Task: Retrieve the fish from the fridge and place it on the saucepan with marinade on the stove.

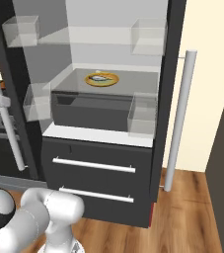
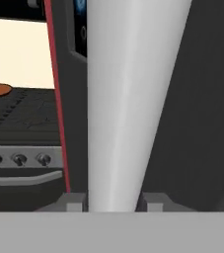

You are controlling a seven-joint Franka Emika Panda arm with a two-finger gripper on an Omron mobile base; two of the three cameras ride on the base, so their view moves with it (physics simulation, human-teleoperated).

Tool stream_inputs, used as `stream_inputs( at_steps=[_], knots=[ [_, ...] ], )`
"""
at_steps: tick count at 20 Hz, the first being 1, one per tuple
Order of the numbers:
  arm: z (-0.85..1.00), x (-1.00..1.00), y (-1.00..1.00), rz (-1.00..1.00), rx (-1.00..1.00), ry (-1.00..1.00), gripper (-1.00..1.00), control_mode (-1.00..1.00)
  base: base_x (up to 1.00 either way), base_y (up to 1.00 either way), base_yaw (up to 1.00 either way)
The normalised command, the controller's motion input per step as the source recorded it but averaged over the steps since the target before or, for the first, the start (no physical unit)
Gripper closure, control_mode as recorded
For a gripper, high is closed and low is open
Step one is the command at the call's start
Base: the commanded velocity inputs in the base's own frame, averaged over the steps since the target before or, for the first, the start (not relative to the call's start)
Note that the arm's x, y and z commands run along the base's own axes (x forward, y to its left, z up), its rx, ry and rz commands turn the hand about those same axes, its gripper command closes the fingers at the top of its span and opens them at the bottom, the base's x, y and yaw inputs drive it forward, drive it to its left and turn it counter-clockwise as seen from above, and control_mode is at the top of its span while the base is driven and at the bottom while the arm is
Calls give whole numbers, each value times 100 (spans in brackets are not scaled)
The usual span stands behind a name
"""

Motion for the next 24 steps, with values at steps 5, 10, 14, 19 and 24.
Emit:
stream_inputs(
  at_steps=[5,10,14,19,24],
  knots=[
    [-36,-60,100,-10,0,0,100,-100,0,0,0],
    [-19,-40,99,-8,0,5,100,-100,0,0,0],
    [-9,-41,70,-2,0,1,-100,-100,0,0,0],
    [11,-96,-43,0,1,-12,-100,-100,0,0,0],
    [15,-90,-98,-2,3,-20,-100,-100,0,0,0]
  ],
)
